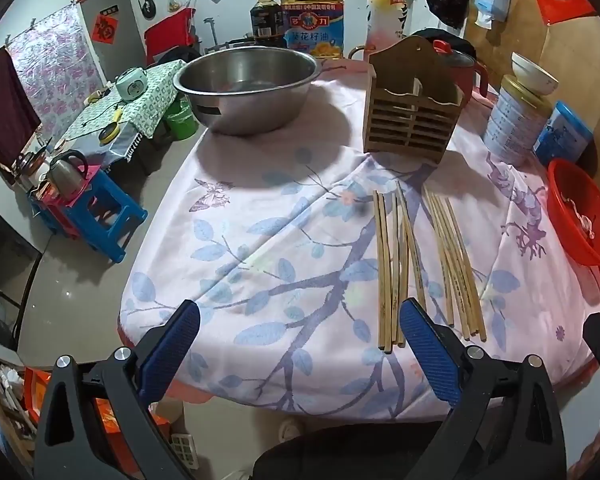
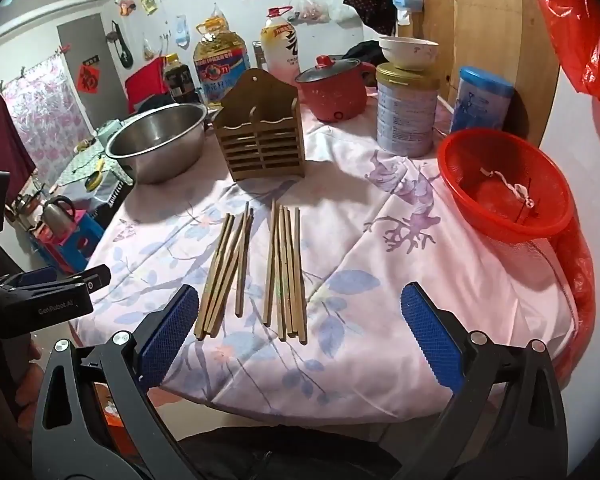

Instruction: Organize utensils

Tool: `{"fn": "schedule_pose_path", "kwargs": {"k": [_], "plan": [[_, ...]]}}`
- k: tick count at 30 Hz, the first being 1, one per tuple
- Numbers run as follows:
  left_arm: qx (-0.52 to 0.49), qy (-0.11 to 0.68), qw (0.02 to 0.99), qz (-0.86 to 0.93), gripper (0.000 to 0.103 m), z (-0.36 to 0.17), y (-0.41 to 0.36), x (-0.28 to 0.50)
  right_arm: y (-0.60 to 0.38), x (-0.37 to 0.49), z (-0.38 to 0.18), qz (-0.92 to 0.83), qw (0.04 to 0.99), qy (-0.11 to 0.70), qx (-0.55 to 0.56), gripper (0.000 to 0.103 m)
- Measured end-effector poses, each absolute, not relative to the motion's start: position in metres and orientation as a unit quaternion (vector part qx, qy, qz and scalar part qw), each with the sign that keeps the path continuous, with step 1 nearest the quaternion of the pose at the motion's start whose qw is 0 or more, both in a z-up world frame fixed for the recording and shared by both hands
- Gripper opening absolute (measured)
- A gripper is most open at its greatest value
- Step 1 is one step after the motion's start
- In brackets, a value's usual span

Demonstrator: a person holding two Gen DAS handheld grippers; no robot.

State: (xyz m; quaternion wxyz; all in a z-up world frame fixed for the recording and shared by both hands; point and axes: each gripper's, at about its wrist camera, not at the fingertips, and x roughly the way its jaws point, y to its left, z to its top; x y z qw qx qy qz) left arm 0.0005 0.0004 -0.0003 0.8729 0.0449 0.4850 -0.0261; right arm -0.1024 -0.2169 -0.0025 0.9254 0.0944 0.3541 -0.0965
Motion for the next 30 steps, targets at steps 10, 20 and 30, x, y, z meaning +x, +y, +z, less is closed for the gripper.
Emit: {"fn": "schedule_pose_path", "kwargs": {"k": [10,20,30], "plan": [[0.044,0.485,0.873,-0.026,0.098,-0.003,-0.001,0.005,-0.21,-0.102,-0.008,-0.108,0.923,0.359,0.093,0.097],[0.055,0.488,0.871,-0.025,0.098,-0.004,0.003,0.008,-0.208,-0.1,-0.015,-0.108,0.918,0.368,0.094,0.097],[0.061,0.491,0.869,-0.021,0.098,-0.01,0.004,0.004,-0.208,-0.099,-0.018,-0.107,0.918,0.37,0.095,0.097]]}}
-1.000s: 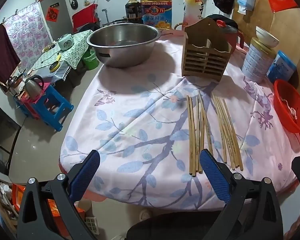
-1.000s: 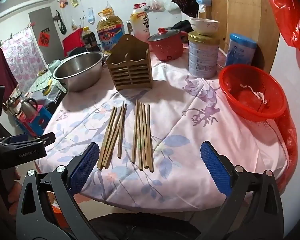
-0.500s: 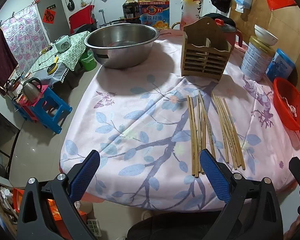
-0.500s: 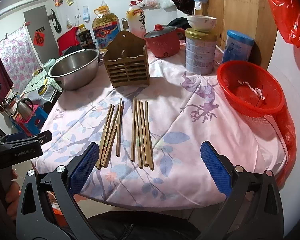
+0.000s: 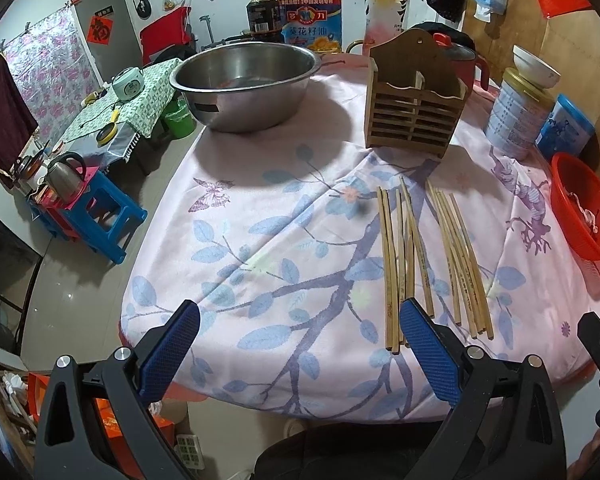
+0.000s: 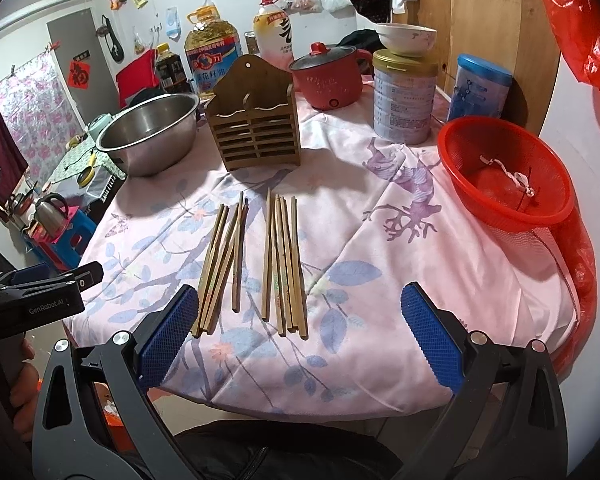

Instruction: Organize utensils

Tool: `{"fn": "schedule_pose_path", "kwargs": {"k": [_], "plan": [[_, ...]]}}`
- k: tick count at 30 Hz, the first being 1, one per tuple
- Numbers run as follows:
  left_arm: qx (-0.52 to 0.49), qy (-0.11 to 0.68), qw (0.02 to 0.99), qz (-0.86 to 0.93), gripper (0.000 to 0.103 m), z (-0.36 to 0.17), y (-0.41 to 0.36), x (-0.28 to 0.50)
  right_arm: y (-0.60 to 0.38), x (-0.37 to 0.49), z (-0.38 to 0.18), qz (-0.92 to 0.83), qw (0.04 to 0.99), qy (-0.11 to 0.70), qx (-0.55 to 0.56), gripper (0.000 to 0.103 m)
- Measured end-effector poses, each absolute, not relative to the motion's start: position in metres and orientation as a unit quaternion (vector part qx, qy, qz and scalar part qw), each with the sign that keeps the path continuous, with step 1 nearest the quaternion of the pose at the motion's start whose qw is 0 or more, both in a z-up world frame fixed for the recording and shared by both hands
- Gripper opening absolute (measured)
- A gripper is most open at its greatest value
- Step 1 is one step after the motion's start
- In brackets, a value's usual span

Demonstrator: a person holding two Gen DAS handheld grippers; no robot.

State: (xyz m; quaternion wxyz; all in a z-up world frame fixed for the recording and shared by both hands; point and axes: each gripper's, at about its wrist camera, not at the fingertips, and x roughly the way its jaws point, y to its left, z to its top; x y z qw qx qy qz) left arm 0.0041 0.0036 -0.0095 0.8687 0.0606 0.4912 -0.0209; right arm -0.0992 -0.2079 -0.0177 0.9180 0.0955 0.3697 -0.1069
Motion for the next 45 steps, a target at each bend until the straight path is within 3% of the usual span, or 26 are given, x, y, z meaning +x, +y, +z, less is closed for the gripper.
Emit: {"fn": "schedule_pose_path", "kwargs": {"k": [17,30,45], "plan": [[0.101,0.502,0.859,0.009,0.098,-0.014,-0.002,0.006,-0.211,-0.095,-0.021,-0.099,0.917,0.374,0.095,0.097],[0.064,0.508,0.859,0.01,0.098,-0.02,-0.002,0.006,-0.222,-0.097,-0.025,-0.088,0.914,0.384,0.1,0.097],[0.054,0.555,0.829,0.042,0.098,-0.087,0.004,-0.013,-0.282,-0.128,-0.042,-0.089,0.9,0.407,0.13,0.097]]}}
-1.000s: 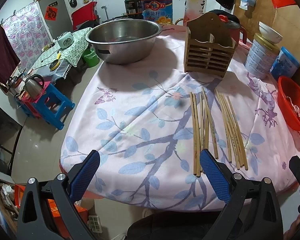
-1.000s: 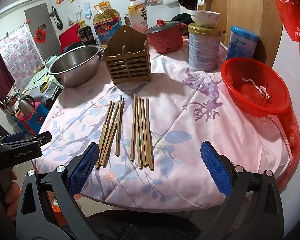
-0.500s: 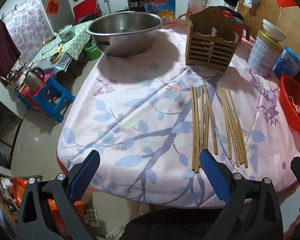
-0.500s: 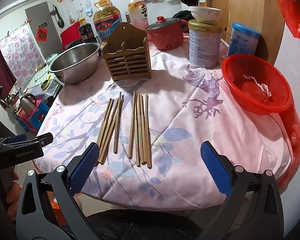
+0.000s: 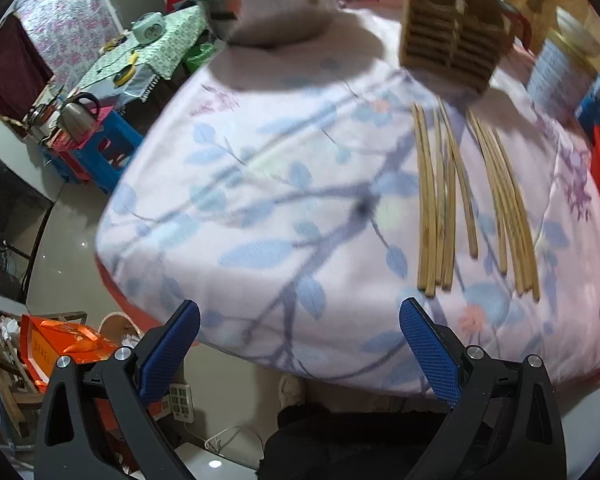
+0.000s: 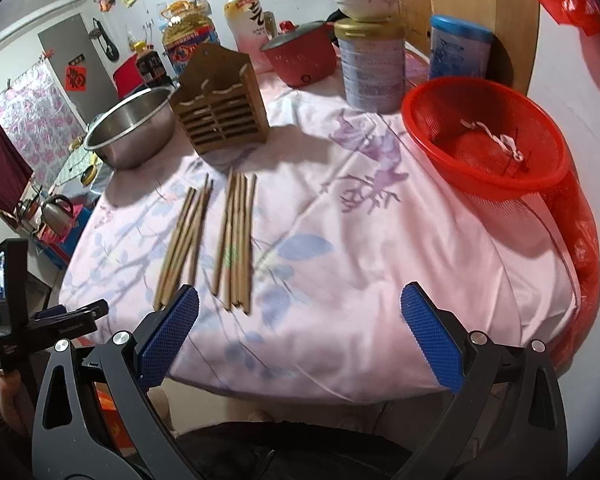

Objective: Organize utensils
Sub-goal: 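Close the left tool on one bamboo chopstick while the right tool grasps another chopstick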

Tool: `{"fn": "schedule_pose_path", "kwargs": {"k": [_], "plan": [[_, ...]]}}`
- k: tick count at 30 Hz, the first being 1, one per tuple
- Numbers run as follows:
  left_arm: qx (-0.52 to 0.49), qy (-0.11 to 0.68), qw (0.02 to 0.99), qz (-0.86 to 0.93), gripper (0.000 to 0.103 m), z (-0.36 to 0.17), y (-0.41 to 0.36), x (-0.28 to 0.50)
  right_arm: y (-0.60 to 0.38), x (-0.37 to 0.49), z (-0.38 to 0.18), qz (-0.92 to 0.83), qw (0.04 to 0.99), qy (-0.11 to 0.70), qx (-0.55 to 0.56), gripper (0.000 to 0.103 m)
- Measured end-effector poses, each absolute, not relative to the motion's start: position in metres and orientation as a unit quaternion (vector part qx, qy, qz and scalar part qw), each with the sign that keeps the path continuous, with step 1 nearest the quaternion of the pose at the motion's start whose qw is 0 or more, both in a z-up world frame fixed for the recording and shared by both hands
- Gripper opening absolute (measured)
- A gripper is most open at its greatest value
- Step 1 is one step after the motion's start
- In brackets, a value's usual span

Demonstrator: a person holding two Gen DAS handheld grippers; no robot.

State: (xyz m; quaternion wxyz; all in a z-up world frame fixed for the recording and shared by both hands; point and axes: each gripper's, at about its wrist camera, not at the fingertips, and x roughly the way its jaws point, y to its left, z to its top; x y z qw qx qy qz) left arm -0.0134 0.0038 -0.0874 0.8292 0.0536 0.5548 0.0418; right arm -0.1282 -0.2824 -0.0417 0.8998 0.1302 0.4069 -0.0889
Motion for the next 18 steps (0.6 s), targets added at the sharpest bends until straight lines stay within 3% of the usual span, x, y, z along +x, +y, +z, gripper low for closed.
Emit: {"fn": "schedule_pose_path", "kwargs": {"k": [18], "plan": [[0.086,0.572,0.811,-0.083,0.098,-0.133,-0.023,0.043,-0.268,-0.142,-0.032,-0.177,0.893,0.396,0.124,0.097]]}}
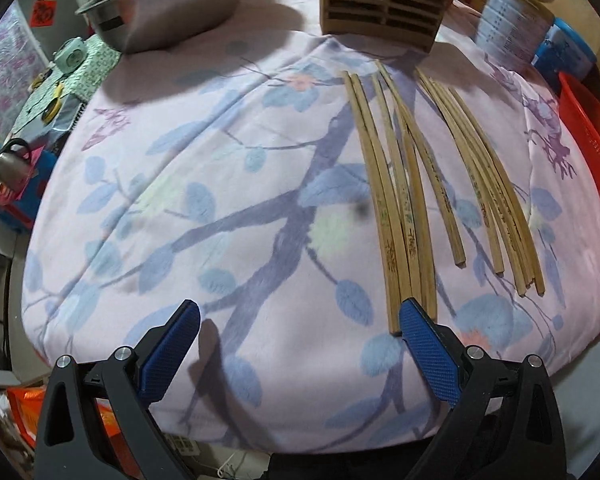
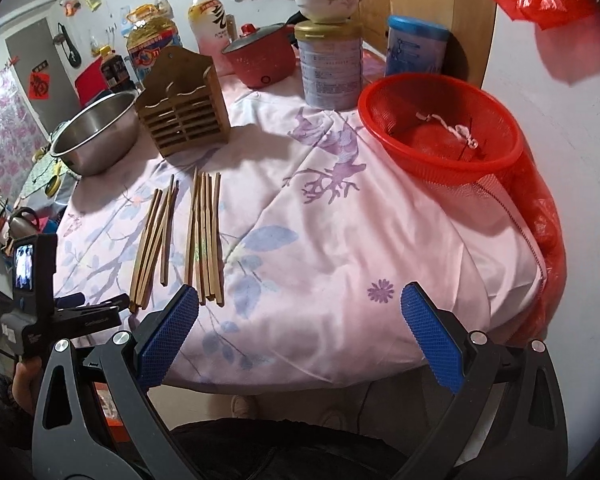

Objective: Organize utensils
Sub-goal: 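Close the left tool on one bamboo chopstick while the right tool grasps another chopstick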

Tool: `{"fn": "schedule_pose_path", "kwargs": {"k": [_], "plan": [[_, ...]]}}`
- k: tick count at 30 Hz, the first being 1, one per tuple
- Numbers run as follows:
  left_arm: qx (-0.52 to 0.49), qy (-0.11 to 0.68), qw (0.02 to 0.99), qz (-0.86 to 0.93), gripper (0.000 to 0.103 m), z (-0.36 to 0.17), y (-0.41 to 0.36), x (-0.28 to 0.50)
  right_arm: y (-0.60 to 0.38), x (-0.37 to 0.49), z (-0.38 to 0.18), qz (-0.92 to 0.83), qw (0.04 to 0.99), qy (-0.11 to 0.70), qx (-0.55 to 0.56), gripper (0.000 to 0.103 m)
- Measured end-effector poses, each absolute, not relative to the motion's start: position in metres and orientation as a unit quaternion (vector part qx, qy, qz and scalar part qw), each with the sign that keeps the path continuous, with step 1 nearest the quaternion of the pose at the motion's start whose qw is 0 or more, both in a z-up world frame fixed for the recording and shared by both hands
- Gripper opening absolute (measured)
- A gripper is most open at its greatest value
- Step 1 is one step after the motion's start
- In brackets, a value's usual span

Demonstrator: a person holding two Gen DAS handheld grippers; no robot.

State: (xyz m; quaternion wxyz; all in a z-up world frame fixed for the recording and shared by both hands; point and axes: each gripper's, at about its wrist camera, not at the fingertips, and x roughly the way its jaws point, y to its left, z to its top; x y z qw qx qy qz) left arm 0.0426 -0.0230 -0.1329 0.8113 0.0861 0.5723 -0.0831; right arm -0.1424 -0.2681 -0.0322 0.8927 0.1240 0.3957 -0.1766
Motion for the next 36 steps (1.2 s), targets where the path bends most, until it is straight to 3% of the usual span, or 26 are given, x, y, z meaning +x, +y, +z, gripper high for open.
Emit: {"fn": "schedule_pose_path", "kwargs": {"k": [12,18,20,24,26,27,28,33,36], "plan": [[0.09,0.557,0.82,-0.092,0.098,-0.141,-0.028,0.058,-0.265,-0.144,-0.031,-0.198,0.888,0.392,0.136,0.097],[0.072,0.558,0.822,-0.087,0.093,-0.139,0.0,0.059,-0.264,-0.141,-0.034,-0.19,0.887,0.398,0.139,0.097],[0.077,0.554,0.824,-0.093,0.086,-0.137,0.0,0.057,-0.266,-0.139,-0.036,-0.185,0.885,0.402,0.143,0.097],[0.084,0.53,0.836,-0.116,0.06,-0.133,-0.019,0.048,-0.267,-0.137,-0.037,-0.177,0.886,0.403,0.143,0.097],[0.09,0.515,0.842,-0.131,0.034,-0.132,-0.027,0.044,-0.268,-0.137,-0.035,-0.17,0.891,0.397,0.141,0.097],[0.094,0.509,0.844,-0.141,0.026,-0.131,-0.032,0.043,-0.269,-0.137,-0.034,-0.166,0.893,0.394,0.141,0.097],[0.094,0.51,0.843,-0.145,0.006,-0.131,-0.035,0.042,-0.271,-0.137,-0.032,-0.16,0.896,0.39,0.14,0.097],[0.079,0.507,0.847,-0.137,0.006,-0.12,-0.028,0.037,-0.27,-0.127,-0.037,-0.134,0.919,0.361,0.09,0.094],[0.073,0.505,0.851,-0.122,0.006,-0.107,-0.011,0.028,-0.268,-0.105,-0.058,-0.07,0.911,0.391,0.109,0.08]]}}
